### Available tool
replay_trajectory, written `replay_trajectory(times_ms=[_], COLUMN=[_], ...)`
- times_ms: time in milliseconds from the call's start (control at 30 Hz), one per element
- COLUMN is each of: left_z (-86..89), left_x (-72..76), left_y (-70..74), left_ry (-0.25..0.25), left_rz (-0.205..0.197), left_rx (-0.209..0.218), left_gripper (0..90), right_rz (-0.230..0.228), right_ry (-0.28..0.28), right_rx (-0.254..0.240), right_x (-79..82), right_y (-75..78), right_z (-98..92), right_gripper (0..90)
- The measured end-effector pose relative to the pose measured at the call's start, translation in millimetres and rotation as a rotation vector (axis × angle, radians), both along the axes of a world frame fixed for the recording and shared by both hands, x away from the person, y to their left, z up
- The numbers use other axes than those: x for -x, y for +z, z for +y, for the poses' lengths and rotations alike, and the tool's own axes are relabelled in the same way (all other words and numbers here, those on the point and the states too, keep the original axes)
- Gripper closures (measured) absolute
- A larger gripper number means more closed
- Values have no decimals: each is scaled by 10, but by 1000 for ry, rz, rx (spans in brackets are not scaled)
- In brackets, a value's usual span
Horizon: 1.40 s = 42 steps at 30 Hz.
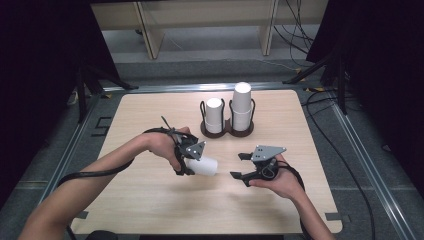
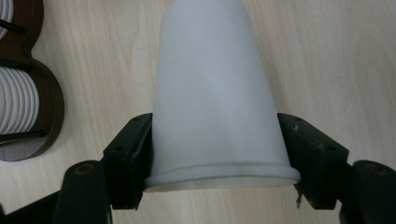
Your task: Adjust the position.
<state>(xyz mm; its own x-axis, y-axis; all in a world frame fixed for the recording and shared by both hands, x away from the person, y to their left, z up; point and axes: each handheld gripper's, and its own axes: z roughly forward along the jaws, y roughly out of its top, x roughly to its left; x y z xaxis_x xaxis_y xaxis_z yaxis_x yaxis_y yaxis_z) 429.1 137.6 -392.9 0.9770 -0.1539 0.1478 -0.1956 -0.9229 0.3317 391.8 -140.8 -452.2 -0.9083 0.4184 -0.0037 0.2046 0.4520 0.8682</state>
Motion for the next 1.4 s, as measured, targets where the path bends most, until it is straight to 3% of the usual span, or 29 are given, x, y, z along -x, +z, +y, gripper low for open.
replay_trajectory(times_ms=[300, 367, 400, 500, 567, 633, 667, 700, 733, 767, 800, 900, 967, 1100, 1133, 1267, 1367, 1400], left_z=[-9, -11, -12, -25, -36, -42, -46, -51, -55, -56, -61, -69, -74, -94, -99, -119, -133, -136], left_x=[-1, -11, 4, 4, -4, 13, 14, 1, 3, 18, 5, 6, 22, 9, 15, 10, 14, 15], left_y=[-4, 9, -3, 4, 22, 11, 13, 29, 33, 19, 36, 39, 25, 47, 44, 53, 56, 51], left_ry=[7, -10, 8, 11, -3, 16, 14, -4, -3, 18, 0, 0, 22, -3, 6, -10, -13, -12], left_rz=[-2, -11, 2, -1, -6, 6, 6, -5, -4, 9, -3, -5, 5, -9, -2, -9, -9, -11], left_rx=[-35, -63, -48, -61, -90, -74, -76, -100, -104, -84, -109, -118, -93, -119, -110, -121, -129, -128], left_gripper=[302, 302, 302, 302, 302, 302, 302, 302, 302, 302, 302, 302, 302, 302, 302, 304, 304, 304], right_rz=[-19, 4, -26, -8, -14, -29, -2, -30, -25, -33, -28, -26, -46, -16, -46, -18, -46, -32], right_ry=[9, 0, 13, 22, 25, 32, 22, 39, 38, 41, 37, 45, 56, 46, 62, 67, 95, 98], right_rx=[16, 14, 12, 22, 23, 32, 27, 29, 30, 31, 27, 32, 39, 41, 47, 54, 67, 72], right_x=[2, 17, -2, 2, -1, -18, -3, -26, -25, -29, -26, -29, -45, -32, -55, -47, -73, -72], right_y=[32, 39, 36, 55, 64, 72, 73, 76, 77, 81, 78, 86, 96, 102, 105, 118, 135, 142], right_z=[71, 90, 104, 137, 166, 181, 193, 202, 211, 221, 231, 267, 289, 355, 373, 461, 532, 555], right_gripper=[272, 271, 271, 271, 271, 270, 270, 270, 270, 270, 270, 270, 270, 270, 270, 270, 271, 271])
